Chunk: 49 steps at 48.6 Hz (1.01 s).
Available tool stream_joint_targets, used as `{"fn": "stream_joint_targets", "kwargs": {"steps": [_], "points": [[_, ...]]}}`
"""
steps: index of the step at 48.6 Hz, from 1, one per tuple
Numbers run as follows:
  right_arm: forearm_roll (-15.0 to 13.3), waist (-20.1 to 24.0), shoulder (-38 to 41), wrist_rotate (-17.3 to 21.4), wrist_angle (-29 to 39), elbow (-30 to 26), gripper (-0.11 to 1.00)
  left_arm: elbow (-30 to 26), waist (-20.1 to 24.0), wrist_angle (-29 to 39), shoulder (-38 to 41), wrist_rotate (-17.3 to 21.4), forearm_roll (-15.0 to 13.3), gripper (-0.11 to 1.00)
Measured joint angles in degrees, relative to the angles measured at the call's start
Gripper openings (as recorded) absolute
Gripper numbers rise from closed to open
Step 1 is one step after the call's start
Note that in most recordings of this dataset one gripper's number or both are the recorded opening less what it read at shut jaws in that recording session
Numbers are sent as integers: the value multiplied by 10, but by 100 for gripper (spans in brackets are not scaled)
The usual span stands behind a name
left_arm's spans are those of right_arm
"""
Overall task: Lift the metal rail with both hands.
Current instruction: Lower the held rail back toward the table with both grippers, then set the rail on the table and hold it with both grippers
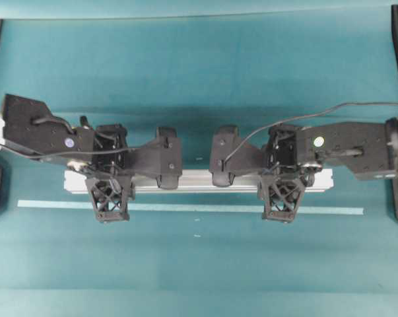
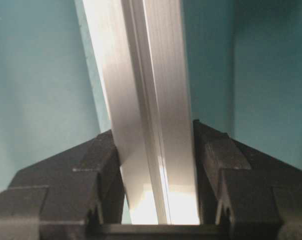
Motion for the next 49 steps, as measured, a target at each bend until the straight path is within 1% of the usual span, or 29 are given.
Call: {"fn": "stream_joint_targets", "kwargs": {"steps": [11, 21, 33, 49], "points": [[0, 4, 19, 1, -38, 15, 38, 18, -2, -40, 15, -1, 0, 29], [0, 9, 37, 1, -56, 17, 38, 22, -3, -49, 30, -1, 0, 29], [0, 11, 43, 1, -62, 17, 38, 36, -4, -76, 35, -1, 0, 29], [4, 18, 44, 1, -62, 18, 38, 40, -6, -83, 35, 0, 0, 29]]}}
